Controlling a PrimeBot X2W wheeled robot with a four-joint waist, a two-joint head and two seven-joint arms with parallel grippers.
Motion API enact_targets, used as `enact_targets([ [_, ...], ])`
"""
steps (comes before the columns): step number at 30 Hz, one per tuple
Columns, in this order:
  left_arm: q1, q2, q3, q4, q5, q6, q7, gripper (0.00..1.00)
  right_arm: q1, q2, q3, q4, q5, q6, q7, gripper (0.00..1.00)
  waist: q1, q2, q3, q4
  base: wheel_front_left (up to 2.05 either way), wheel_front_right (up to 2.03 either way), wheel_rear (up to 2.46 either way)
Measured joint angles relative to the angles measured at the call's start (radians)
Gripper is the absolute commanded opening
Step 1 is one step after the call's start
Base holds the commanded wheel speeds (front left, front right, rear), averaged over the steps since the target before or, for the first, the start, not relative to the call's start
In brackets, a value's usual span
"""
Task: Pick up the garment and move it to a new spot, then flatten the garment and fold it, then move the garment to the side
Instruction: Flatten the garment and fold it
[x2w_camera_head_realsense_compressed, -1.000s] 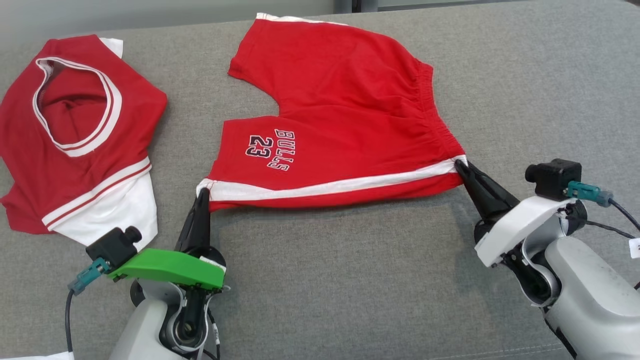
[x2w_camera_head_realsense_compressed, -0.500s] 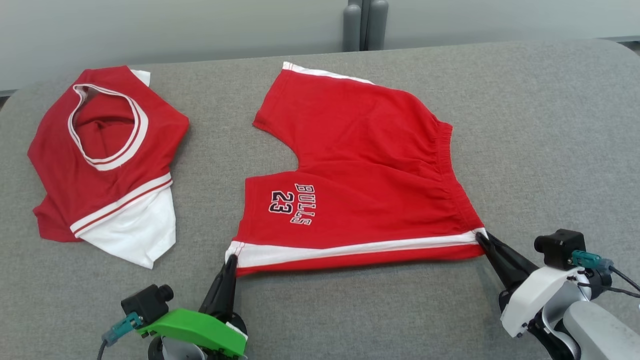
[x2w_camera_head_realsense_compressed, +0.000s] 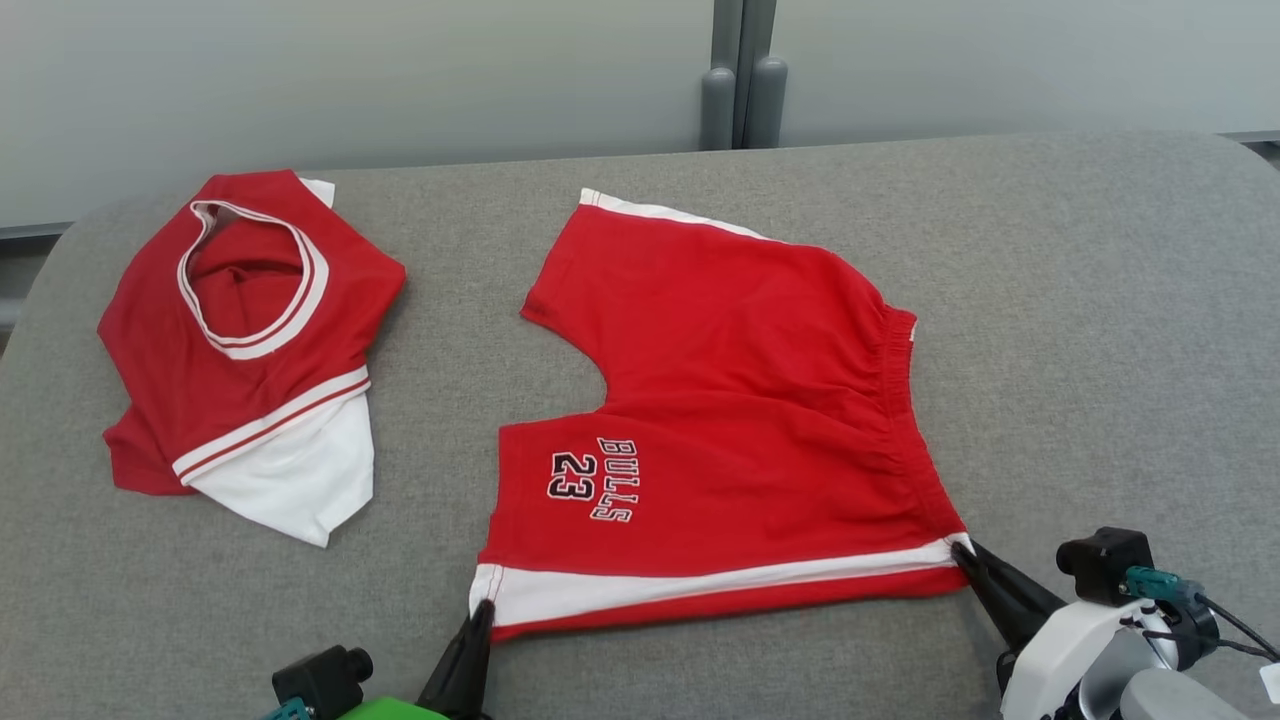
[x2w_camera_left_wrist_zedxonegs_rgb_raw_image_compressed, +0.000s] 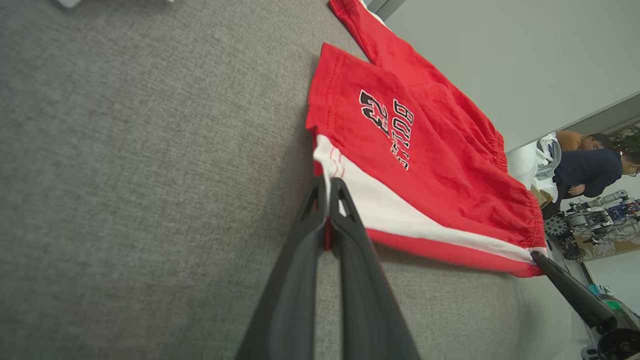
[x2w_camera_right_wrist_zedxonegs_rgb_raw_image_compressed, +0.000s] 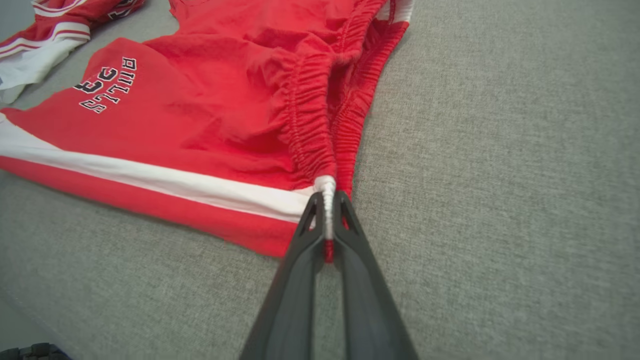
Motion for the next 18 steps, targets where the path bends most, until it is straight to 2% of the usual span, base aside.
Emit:
enact_targets([
  [3,0.010,0.002,-0.016,0.005,0.000,-0.007,0.000,0.00,0.006,0.010,0.006,0.015,-0.001,0.000,-0.003,0.00,0.0000,0.0000,-0.001,-0.001,0.00,0.00,0.00],
  [4,0.010,0.003,-0.022,0.008,0.002,-0.007,0.000,0.00,0.006,0.012,0.009,0.018,-0.005,0.000,-0.003,0.08,0.0000,0.0000,-0.001,-0.002,0.00,0.00,0.00],
  [5,0.010,0.003,-0.025,0.012,0.005,-0.007,0.000,0.00,0.006,0.014,0.011,0.021,-0.009,0.000,-0.003,0.33,0.0000,0.0000,-0.002,-0.002,0.00,0.00,0.00],
  [6,0.010,0.004,-0.025,0.017,0.007,-0.007,0.000,0.00,0.006,0.015,0.013,0.025,-0.013,0.000,-0.003,0.53,0.0000,0.0000,-0.002,-0.003,0.00,0.00,0.00],
  [7,0.010,0.005,-0.026,0.020,0.007,-0.007,0.000,0.00,0.006,0.016,0.014,0.028,-0.015,0.000,-0.004,1.00,0.0000,0.0000,-0.002,-0.004,0.00,0.00,0.00],
  [8,0.010,0.006,-0.025,0.023,0.007,-0.007,0.000,0.00,0.006,0.017,0.014,0.032,-0.015,0.000,-0.004,1.00,0.0000,0.0000,-0.002,-0.004,0.00,0.00,0.00],
  [9,0.010,0.008,-0.025,0.025,0.007,-0.007,0.000,0.16,0.006,0.019,0.013,0.035,-0.015,0.000,-0.006,1.00,0.0000,0.0000,-0.002,-0.005,0.00,0.00,0.00],
  [10,0.010,0.009,-0.025,0.026,0.007,-0.007,0.000,0.39,0.006,0.021,0.013,0.036,-0.015,0.000,-0.007,1.00,0.0000,0.0000,-0.002,-0.006,0.00,0.00,0.00],
  [11,0.010,0.010,-0.024,0.025,0.007,-0.007,0.000,0.49,0.006,0.024,0.012,0.037,-0.015,0.000,-0.007,1.00,0.0000,0.0000,-0.002,-0.007,0.00,0.00,0.00],
  [12,0.010,0.012,-0.023,0.025,0.007,-0.007,0.000,0.85,0.007,0.025,0.009,0.038,-0.015,0.000,-0.008,1.00,0.0000,0.0000,-0.003,-0.007,0.00,0.00,0.00],
  [13,0.011,0.014,-0.021,0.024,0.007,-0.007,0.000,1.00,0.008,0.024,0.002,0.039,-0.015,0.000,-0.008,1.00,0.0000,0.0000,-0.003,-0.008,0.00,0.00,0.00],
  [18,0.041,0.028,0.012,0.007,-0.003,-0.007,0.000,1.00,0.044,0.023,-0.055,0.022,-0.011,-0.012,-0.008,1.00,0.0000,0.0000,-0.005,-0.010,0.00,0.00,0.00],
])
